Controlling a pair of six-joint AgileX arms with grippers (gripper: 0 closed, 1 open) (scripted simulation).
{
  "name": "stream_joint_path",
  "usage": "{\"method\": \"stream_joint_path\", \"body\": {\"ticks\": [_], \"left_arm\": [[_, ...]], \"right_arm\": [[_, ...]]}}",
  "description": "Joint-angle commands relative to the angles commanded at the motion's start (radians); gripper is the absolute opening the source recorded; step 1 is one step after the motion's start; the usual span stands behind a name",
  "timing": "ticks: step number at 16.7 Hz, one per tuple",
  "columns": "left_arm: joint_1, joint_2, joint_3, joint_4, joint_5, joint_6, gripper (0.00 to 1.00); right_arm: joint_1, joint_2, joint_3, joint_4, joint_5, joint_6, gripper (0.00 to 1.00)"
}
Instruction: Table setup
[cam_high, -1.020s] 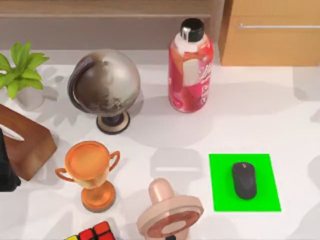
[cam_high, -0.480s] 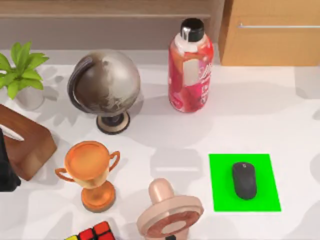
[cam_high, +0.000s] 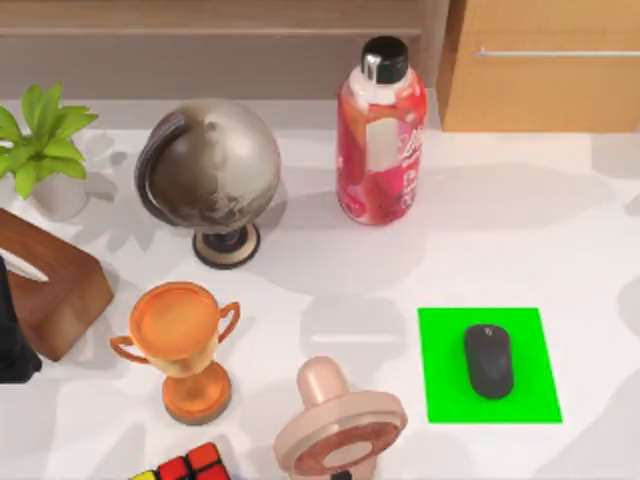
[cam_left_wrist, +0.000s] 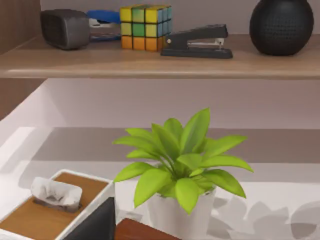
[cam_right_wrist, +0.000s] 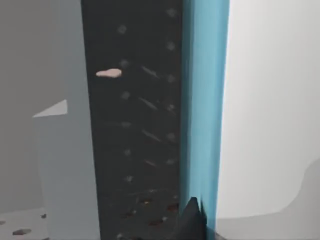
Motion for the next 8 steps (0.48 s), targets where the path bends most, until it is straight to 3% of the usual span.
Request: {"method": "stream_joint_path", "body": {"ticks": [3,8], "left_arm": [[0.000,0.000,0.000,0.000,0.000,0.000,1.00],[0.000,0.000,0.000,0.000,0.000,0.000,1.00]], "right_arm": [[0.000,0.000,0.000,0.000,0.000,0.000,0.00],[0.000,0.000,0.000,0.000,0.000,0.000,0.38]]}}
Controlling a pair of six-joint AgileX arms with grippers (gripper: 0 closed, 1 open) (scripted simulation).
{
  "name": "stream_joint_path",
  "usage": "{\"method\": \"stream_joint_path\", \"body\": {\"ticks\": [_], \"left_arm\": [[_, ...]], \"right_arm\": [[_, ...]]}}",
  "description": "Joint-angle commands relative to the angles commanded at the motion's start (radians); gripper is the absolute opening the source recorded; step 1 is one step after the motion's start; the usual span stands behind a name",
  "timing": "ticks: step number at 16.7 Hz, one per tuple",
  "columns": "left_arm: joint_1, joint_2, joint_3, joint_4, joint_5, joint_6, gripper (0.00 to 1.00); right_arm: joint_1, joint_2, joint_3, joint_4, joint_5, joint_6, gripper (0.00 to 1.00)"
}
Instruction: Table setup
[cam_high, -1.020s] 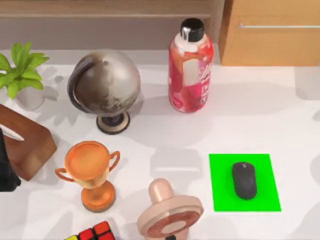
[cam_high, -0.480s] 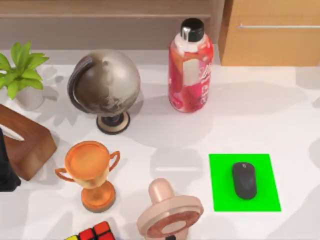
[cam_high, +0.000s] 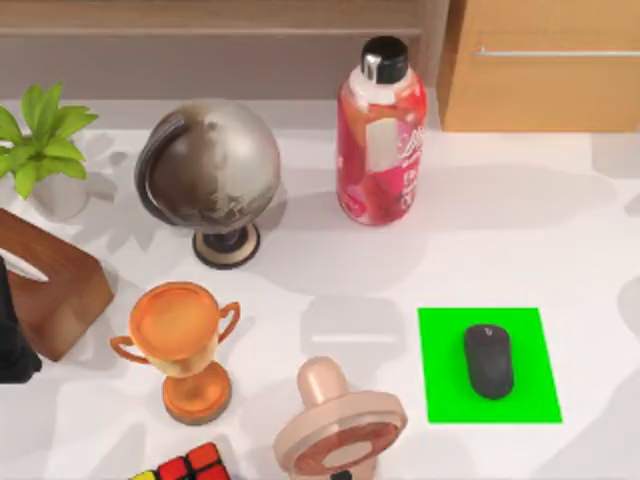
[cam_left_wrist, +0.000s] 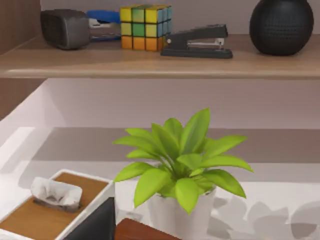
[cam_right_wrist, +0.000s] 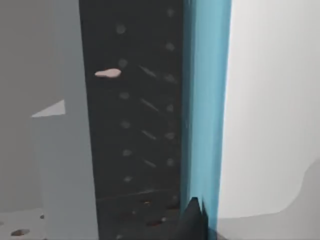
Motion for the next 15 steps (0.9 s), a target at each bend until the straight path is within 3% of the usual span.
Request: {"method": "stream_joint_path", "body": {"ticks": [8,15], "left_arm": [[0.000,0.000,0.000,0.000,0.000,0.000,1.00],[0.000,0.000,0.000,0.000,0.000,0.000,1.00]], "right_arm": [[0.000,0.000,0.000,0.000,0.000,0.000,0.98],[0.000,0.000,0.000,0.000,0.000,0.000,1.00]]}}
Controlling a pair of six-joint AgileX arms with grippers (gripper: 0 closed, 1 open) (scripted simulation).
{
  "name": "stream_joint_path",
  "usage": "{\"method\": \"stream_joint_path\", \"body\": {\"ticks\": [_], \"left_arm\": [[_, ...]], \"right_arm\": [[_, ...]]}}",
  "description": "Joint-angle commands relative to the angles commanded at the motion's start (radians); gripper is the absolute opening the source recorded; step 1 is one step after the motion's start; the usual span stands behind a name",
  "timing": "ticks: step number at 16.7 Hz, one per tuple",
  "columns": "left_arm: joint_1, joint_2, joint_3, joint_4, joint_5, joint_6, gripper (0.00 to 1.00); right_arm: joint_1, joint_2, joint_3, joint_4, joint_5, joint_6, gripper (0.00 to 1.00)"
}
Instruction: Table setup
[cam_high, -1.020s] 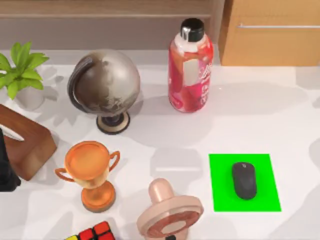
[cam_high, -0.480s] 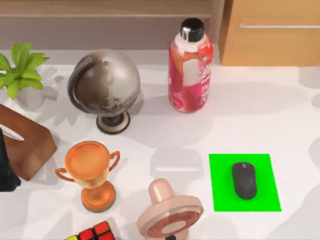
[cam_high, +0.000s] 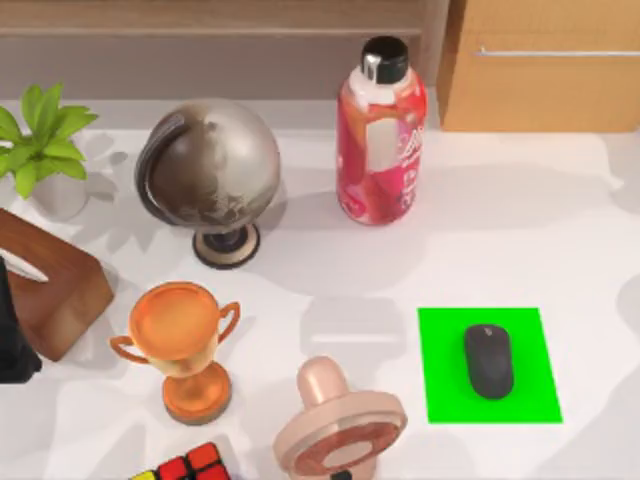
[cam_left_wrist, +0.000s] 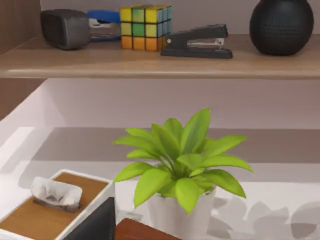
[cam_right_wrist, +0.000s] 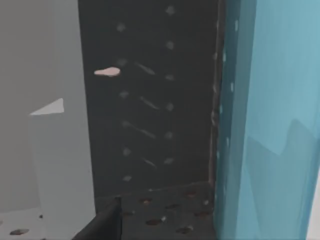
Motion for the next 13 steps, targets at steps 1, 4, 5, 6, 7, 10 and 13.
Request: {"method": "stream_joint_path", "body": {"ticks": [1,4,5,6,7,10,13], "left_arm": [[0.000,0.000,0.000,0.000,0.000,0.000,1.00],[0.000,0.000,0.000,0.000,0.000,0.000,1.00],[0.000,0.000,0.000,0.000,0.000,0.000,1.00],[0.000,0.000,0.000,0.000,0.000,0.000,1.00],[0.000,0.000,0.000,0.000,0.000,0.000,1.00],[0.000,0.000,0.000,0.000,0.000,0.000,1.00],[0.000,0.000,0.000,0.000,0.000,0.000,1.00]], "right_arm": [[0.000,0.000,0.000,0.000,0.000,0.000,1.00],[-0.003,-0.013,-0.012,0.004,-0.004,-0.002,1.00],[-0.006,-0.028,-0.029,0.008,-0.009,-0.005,1.00],[-0.011,-0.046,-0.050,0.014,-0.017,-0.009,1.00],[-0.017,-0.066,-0.075,0.021,-0.026,-0.013,1.00],[-0.044,-0.122,-0.149,0.044,-0.053,-0.022,1.00],[-0.067,-0.135,-0.194,0.051,-0.064,-0.021,1.00]]}}
